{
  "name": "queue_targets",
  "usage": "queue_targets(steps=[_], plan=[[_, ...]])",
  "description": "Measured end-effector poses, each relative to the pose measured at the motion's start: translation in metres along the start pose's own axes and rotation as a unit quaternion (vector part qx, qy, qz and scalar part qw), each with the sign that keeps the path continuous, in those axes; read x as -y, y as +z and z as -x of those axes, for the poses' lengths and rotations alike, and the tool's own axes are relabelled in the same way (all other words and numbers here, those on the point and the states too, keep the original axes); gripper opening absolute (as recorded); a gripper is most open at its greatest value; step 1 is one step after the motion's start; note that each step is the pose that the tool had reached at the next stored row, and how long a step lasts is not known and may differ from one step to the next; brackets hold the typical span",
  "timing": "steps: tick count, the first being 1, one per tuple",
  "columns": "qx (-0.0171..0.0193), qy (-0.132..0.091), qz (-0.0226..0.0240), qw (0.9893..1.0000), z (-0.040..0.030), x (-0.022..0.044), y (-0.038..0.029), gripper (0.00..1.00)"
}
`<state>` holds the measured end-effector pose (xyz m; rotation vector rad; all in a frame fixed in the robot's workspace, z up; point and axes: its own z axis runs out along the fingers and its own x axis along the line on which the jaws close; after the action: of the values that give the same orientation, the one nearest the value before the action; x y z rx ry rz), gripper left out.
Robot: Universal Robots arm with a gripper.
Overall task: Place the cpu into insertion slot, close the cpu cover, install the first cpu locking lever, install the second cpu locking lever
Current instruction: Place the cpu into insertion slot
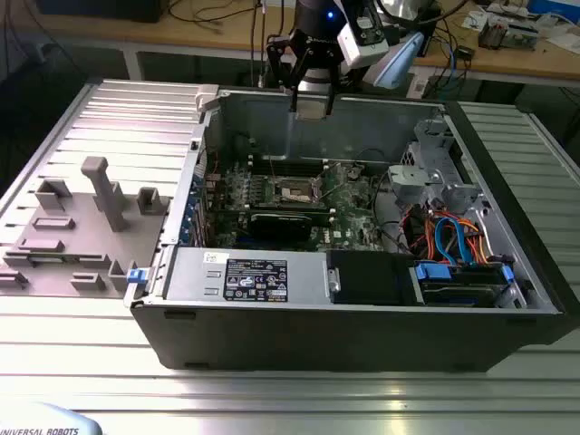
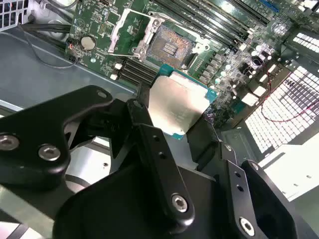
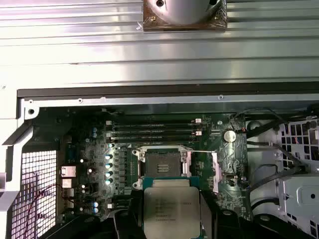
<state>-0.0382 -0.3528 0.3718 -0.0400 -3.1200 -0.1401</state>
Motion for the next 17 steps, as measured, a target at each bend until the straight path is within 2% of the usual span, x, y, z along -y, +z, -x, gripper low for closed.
queue_targets(steps=[10, 13, 17], plan=[[0.0002, 0.003, 0.0, 1.0, 0.0, 0.0, 0.0, 0.54], [0.0021, 0.023, 0.0003, 0.9997, 0.0, 0.0, 0.0001, 0.54], [0.0052, 0.058, 0.0009, 0.9983, 0.0, 0.0, 0.0002, 0.54]])
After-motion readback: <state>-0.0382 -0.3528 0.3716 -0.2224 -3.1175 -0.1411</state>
